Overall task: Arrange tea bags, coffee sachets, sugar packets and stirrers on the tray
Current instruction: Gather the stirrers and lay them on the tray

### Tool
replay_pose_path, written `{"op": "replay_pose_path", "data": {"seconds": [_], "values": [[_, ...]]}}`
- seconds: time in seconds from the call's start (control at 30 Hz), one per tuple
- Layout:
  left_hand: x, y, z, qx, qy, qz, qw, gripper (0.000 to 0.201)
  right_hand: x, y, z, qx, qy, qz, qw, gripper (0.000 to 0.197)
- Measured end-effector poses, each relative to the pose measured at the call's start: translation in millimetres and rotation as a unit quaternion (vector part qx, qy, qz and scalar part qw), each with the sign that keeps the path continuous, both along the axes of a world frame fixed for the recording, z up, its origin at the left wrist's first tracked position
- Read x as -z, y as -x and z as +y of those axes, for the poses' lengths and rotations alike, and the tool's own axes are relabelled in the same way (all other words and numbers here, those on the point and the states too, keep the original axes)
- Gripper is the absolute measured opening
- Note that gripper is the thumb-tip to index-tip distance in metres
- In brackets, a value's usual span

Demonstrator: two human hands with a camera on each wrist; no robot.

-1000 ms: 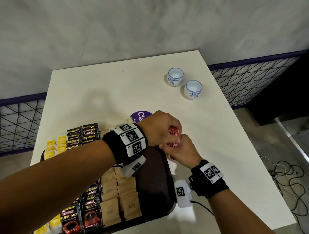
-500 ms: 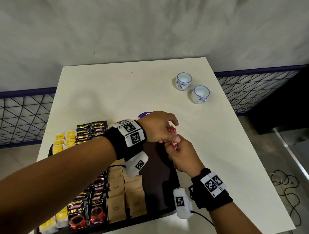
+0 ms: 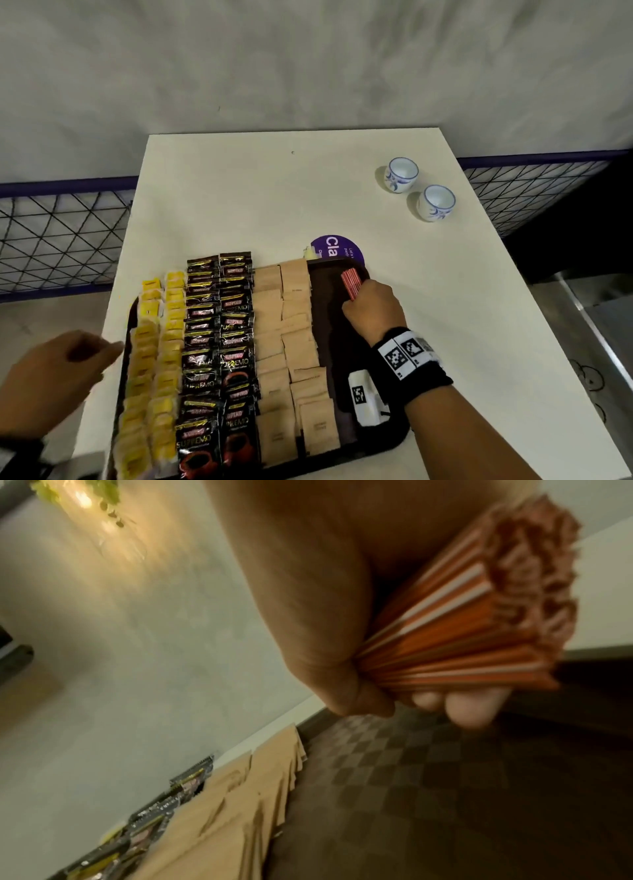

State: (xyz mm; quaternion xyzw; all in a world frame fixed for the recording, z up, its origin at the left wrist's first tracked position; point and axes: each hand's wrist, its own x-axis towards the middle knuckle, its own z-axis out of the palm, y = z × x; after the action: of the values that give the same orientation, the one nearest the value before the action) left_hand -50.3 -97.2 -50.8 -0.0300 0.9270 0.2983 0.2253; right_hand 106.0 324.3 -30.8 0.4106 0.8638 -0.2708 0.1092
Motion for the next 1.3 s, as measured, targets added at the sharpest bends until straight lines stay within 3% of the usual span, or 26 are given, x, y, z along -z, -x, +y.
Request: {"op": "replay_pose_path", "data": {"seconds": [0.07, 0.13, 0.27, 0.4, 0.6, 0.63, 0.73, 0.9, 1.3], "values": [[42.7, -9.5, -47.1, -0.066, 0.006, -0.060, 0.996, 0.028, -0.5, 5.4, -3.9, 0.000, -0.026, -0.020, 0.999, 0.028], [76.3, -22.6, -76.2, -0.058, -0.004, -0.091, 0.994, 0.016, -1.1, 11.0, -8.2, -0.004, -0.046, -0.037, 0.998, 0.030], [114.2, -42.1, -93.7, -0.076, -0.061, -0.172, 0.980, 0.039, -2.4, 19.5, -15.3, 0.016, -0.068, -0.058, 0.996, 0.031], [73.6, -49.3, -53.9, -0.048, -0.099, -0.164, 0.980, 0.019, -5.3, 25.4, -18.2, 0.043, -0.070, -0.074, 0.994, 0.034], [117.1, -40.6, -64.8, -0.074, -0.148, -0.131, 0.977, 0.019, -10.7, 28.5, -20.0, 0.065, -0.062, -0.088, 0.992, 0.033], [105.8, -39.8, -56.7, -0.076, -0.149, -0.136, 0.976, 0.016, -11.0, 28.9, -20.5, 0.066, -0.061, -0.092, 0.992, 0.032], [56.7, -42.0, -28.9, -0.067, -0.144, -0.140, 0.977, 0.036, -11.0, 28.9, -20.8, 0.069, -0.056, -0.098, 0.991, 0.034], [37.6, -47.0, -8.5, -0.013, -0.138, -0.135, 0.981, 0.043, -8.2, 18.2, -16.3, 0.081, -0.047, -0.109, 0.990, 0.038], [11.1, -53.2, 42.5, 0.067, -0.154, -0.106, 0.980, 0.023, -9.0, -16.6, 15.2, 0.118, -0.047, -0.099, 0.987, 0.036]]}}
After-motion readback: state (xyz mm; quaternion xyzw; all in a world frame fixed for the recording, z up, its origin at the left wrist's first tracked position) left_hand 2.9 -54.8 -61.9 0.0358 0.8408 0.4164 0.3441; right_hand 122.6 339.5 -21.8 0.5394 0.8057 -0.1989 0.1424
